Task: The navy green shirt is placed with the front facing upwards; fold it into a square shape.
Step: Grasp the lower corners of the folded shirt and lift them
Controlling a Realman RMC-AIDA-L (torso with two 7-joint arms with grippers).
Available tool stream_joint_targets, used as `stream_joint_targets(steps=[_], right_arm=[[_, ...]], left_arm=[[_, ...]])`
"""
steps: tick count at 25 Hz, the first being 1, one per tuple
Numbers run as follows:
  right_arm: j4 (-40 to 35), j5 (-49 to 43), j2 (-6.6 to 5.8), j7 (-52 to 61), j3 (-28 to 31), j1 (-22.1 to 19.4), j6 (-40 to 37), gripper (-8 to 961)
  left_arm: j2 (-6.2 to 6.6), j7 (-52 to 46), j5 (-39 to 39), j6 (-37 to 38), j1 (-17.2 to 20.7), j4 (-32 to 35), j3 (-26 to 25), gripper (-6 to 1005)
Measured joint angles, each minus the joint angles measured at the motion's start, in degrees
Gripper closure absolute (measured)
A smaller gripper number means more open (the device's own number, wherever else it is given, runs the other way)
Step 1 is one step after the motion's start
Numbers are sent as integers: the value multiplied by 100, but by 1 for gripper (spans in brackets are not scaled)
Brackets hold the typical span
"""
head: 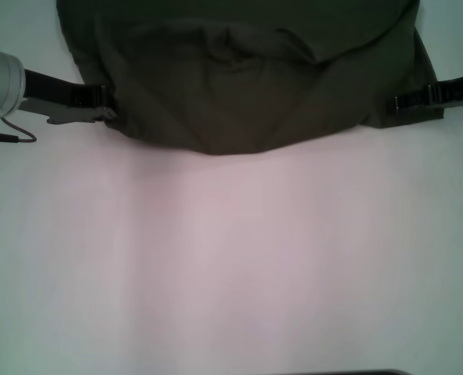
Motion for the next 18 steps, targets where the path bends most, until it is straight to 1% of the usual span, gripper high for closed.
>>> stream_joint_targets(steps=[11,15,18], right_arm=[[0,371,-90,-101,16,-88,-137,58],[2,381,-94,-113,5,-93,-169,58],[2,329,-96,-82,-31,-96,-143,98]], left_arm=[[-4,-13,0,1,-10,4,9,974],[-7,-11,0,1,-8,4,9,974],[-8,-10,0,1,3,4,9,974]])
